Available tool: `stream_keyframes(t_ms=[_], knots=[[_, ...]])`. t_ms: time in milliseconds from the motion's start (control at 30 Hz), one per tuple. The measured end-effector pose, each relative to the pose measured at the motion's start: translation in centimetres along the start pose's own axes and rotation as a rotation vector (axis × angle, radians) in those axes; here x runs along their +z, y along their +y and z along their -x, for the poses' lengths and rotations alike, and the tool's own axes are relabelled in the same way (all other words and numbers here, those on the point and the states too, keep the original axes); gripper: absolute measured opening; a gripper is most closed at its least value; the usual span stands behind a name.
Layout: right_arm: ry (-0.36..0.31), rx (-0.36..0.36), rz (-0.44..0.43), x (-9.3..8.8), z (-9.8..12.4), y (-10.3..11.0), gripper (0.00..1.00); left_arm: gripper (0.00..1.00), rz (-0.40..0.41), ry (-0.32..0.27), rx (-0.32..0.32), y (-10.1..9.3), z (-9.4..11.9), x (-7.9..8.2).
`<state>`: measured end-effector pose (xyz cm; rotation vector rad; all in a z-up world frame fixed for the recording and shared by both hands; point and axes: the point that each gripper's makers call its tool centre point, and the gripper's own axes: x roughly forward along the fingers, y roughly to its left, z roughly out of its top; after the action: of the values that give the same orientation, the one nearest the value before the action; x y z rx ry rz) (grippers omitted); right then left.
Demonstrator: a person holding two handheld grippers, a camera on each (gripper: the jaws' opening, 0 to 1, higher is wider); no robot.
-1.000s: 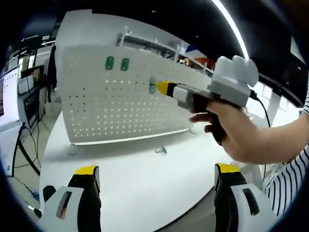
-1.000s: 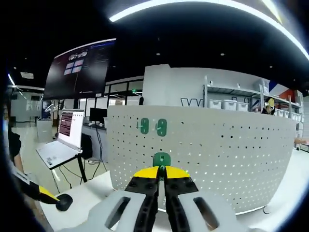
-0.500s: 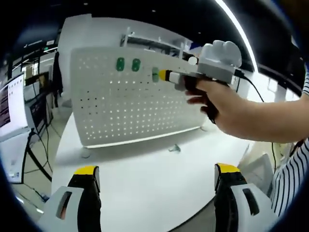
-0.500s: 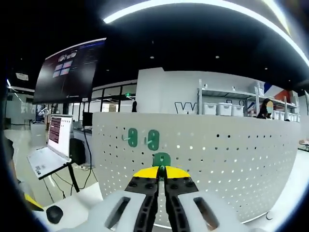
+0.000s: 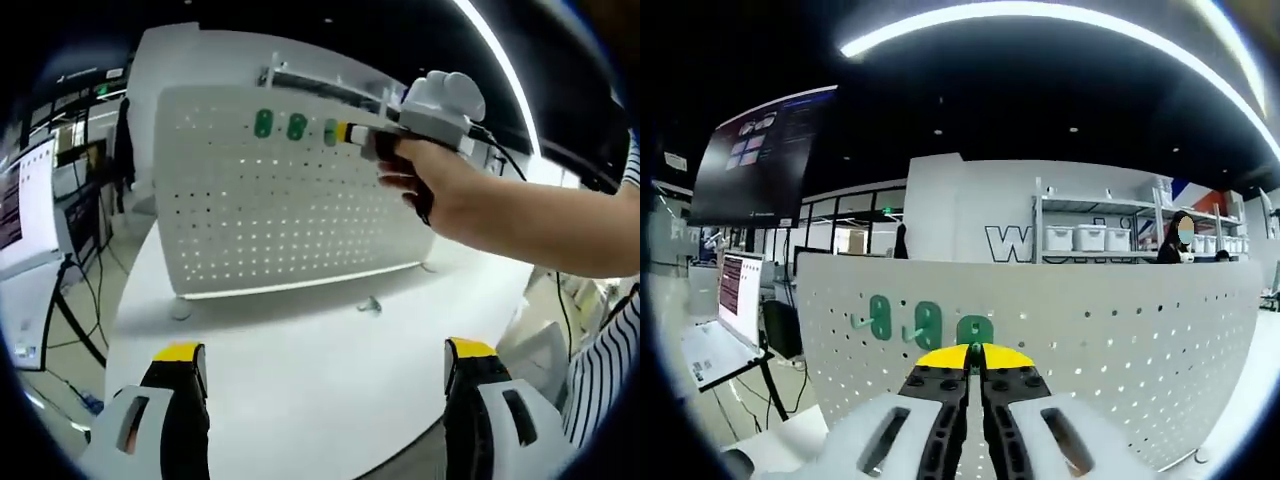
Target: Insert the hook assembly into the mounting plate slot until the hook locks in place.
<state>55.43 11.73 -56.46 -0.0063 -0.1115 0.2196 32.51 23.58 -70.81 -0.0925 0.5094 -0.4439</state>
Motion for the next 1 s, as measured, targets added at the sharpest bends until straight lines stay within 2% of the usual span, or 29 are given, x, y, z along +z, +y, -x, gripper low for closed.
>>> stream_keyframes(t_ms=[233,433,633,800,1000], knots=[[-0.031,-0.029,0.006,0.7,-0.4,-0.3,0.00,1.00,0.029,-0.016,0.032,1.2,0.4,-0.2],[-0.037,-0.056,0.034,0.8,-0.7,-0.3,0.00,1.00,0.063,-0.018,0.034,1.3,0.3,-0.5],[-0.013,-0.098,0.005,0.0,-1.1,-0.7,0.00,1.00,0.067,-0.016,0.037,1.6,0.2,-0.8],[-0.037,-0.102,0.006,0.8,-1.6,-0.3,0.00,1.00,0.080,-0.011,0.038,1.9,0.3,-1.0],[-0.036,-0.143,-0.015,0.5,-1.6,-0.7,0.00,1.00,0.091,-0.003,0.040,2.5,0.1,-1.1]])
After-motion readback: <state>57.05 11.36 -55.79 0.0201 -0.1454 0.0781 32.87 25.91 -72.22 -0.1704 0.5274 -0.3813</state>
